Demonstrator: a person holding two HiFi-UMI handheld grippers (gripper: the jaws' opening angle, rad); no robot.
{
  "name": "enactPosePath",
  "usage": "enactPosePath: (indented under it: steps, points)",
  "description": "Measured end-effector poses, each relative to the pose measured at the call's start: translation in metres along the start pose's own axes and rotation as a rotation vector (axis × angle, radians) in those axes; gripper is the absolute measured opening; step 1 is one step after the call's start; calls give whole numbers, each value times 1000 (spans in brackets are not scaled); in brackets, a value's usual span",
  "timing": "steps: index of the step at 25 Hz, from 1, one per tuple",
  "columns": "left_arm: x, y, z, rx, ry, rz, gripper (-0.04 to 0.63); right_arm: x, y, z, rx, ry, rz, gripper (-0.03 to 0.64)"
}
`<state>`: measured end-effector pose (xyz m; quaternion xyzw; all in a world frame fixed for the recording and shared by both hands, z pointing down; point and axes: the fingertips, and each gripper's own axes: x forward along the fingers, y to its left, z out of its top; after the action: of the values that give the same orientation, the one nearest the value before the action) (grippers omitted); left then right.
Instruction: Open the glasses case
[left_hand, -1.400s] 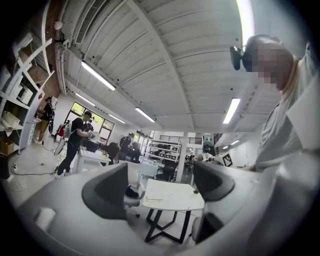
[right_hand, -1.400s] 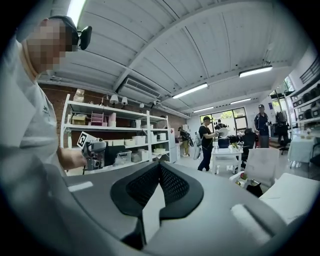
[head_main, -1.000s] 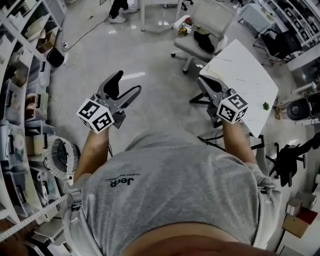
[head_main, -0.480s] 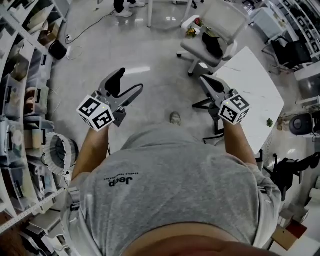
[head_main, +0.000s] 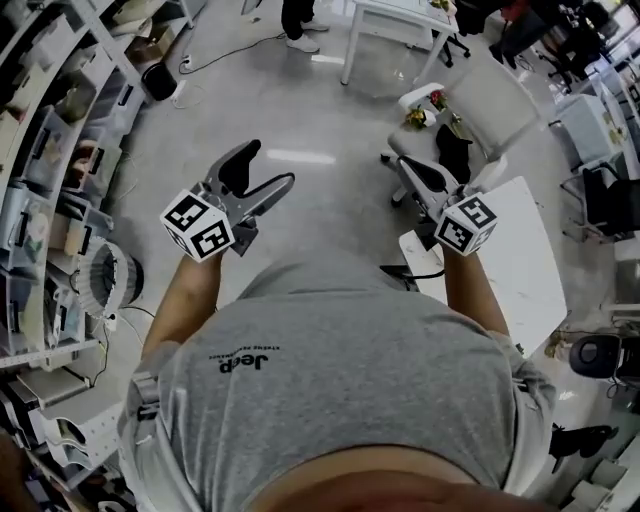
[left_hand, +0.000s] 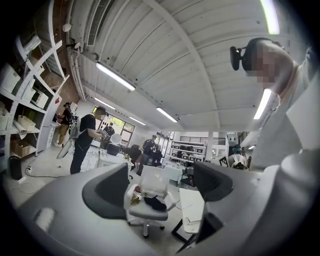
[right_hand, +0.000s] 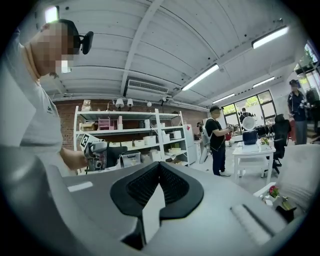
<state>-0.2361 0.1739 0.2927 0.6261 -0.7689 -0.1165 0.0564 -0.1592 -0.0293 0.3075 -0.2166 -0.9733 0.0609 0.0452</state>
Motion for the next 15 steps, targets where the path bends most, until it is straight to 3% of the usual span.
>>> enactPosePath:
  steps: [4,9,15]
  points:
    - [39,-4,-7,-18,12,29,439,3,-48,-2,36,-9,32,5]
    - [42,18,-11,-23,49,56,439,20,-61,-14,59,-6,36,5]
    - [57,39,-7,-23,51,-7,439,23,-73,-11,45,-5,-44,4]
